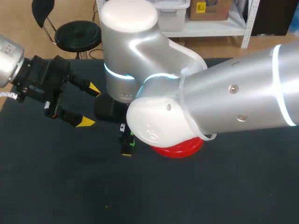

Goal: Pick up and stack the cylinders on the red base in this order: pink,purple,orange,green

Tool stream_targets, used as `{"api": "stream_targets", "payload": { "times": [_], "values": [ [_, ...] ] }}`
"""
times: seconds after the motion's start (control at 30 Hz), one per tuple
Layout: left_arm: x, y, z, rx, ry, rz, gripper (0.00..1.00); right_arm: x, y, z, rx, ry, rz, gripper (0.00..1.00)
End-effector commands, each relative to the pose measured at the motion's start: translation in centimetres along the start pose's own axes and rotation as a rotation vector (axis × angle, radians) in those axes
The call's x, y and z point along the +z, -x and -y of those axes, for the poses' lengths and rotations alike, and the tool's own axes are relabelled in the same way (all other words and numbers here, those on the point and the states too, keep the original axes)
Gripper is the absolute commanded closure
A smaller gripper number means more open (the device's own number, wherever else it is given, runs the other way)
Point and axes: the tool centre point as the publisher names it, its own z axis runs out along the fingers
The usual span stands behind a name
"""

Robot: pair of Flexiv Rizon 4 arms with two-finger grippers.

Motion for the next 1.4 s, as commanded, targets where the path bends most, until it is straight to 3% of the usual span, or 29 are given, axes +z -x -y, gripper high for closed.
{"api": "stream_targets", "payload": {
  "times": [0.03, 1.4],
  "values": [
    [0.0, -0.1, 0.0, 0.002, 0.001, 0.003, 0.0, 0.2, 0.5, 0.0, -0.01, 0.004, -0.011, 0.0],
    [0.0, -0.1, 0.0, 0.002, 0.001, 0.003, 0.0, 1.3, 0.1, 1.1, -0.022, -0.009, -0.005, 0.0]
  ]
}}
